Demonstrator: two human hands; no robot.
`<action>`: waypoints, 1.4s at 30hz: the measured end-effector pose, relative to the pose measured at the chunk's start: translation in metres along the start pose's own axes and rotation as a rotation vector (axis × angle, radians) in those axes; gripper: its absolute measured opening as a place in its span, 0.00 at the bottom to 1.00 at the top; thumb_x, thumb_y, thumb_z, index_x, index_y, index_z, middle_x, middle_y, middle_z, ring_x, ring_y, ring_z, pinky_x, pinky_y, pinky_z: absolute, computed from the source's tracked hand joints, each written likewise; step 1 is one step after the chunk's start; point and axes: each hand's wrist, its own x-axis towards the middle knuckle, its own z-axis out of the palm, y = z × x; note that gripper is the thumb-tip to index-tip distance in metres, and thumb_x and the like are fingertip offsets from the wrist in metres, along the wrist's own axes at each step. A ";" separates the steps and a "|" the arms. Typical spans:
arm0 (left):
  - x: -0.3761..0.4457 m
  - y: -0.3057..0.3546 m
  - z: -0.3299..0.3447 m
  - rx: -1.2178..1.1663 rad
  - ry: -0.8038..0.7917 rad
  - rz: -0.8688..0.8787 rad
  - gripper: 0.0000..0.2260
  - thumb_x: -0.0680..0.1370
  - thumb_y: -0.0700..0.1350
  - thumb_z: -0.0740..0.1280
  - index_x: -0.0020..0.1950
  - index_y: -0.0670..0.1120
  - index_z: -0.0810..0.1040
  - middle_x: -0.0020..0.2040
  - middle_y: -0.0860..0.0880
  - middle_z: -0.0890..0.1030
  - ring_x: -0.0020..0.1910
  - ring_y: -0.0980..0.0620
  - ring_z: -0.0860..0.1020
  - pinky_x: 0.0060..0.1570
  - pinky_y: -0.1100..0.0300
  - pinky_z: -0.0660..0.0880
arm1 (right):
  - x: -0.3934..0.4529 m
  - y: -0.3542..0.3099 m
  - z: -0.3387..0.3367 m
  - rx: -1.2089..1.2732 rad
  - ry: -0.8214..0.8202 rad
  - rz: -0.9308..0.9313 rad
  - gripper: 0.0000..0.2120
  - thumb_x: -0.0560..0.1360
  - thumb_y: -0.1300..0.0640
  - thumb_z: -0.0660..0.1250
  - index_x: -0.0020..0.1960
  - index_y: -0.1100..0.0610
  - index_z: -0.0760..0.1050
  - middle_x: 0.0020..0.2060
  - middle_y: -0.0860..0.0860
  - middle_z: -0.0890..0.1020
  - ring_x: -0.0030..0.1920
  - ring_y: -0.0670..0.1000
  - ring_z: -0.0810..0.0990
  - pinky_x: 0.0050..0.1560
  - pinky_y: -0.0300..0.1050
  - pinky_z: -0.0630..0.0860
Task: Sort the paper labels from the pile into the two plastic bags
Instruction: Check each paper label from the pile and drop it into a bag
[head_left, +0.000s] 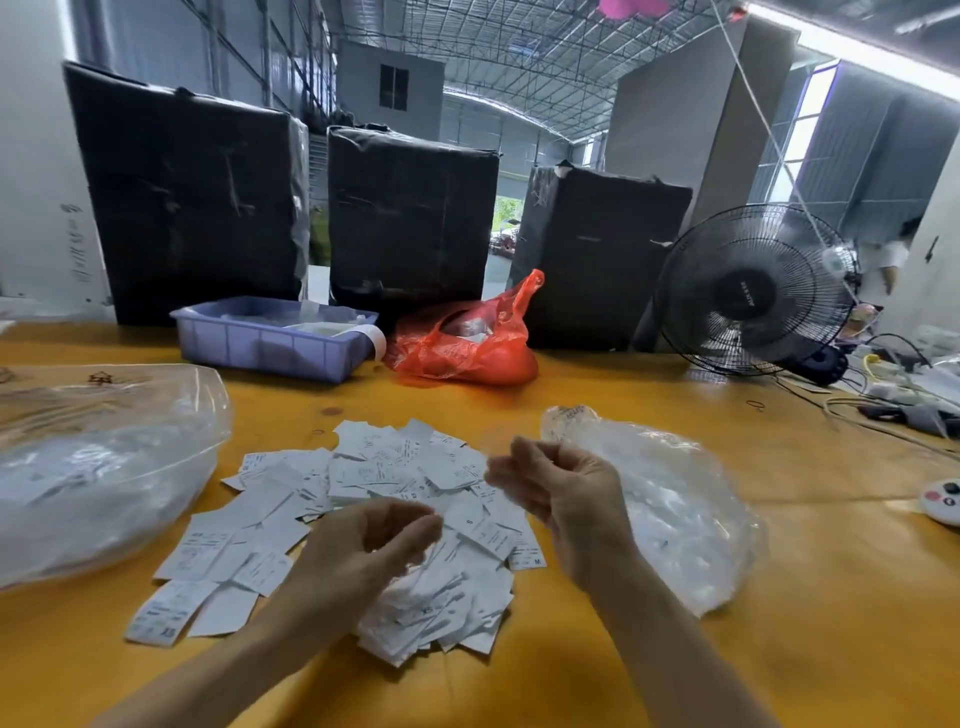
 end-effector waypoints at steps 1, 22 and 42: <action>0.000 0.003 0.001 -0.123 -0.046 -0.073 0.24 0.64 0.65 0.72 0.50 0.50 0.82 0.47 0.51 0.85 0.44 0.50 0.83 0.41 0.62 0.80 | -0.006 0.005 0.012 -0.010 -0.061 0.036 0.12 0.67 0.55 0.70 0.44 0.63 0.79 0.37 0.58 0.85 0.38 0.54 0.85 0.37 0.38 0.79; -0.002 0.017 -0.012 -0.107 0.013 -0.192 0.04 0.70 0.38 0.75 0.36 0.40 0.82 0.30 0.46 0.79 0.27 0.56 0.74 0.29 0.66 0.70 | -0.020 0.021 0.030 -0.246 -0.257 0.161 0.08 0.69 0.55 0.72 0.45 0.58 0.82 0.37 0.52 0.85 0.36 0.46 0.80 0.40 0.39 0.76; -0.010 0.025 0.004 -0.548 0.089 -0.209 0.17 0.58 0.53 0.75 0.43 0.47 0.86 0.45 0.46 0.85 0.45 0.53 0.82 0.44 0.59 0.71 | -0.023 0.031 0.033 -0.220 -0.266 0.046 0.08 0.62 0.52 0.75 0.33 0.56 0.80 0.28 0.51 0.80 0.31 0.46 0.76 0.36 0.39 0.71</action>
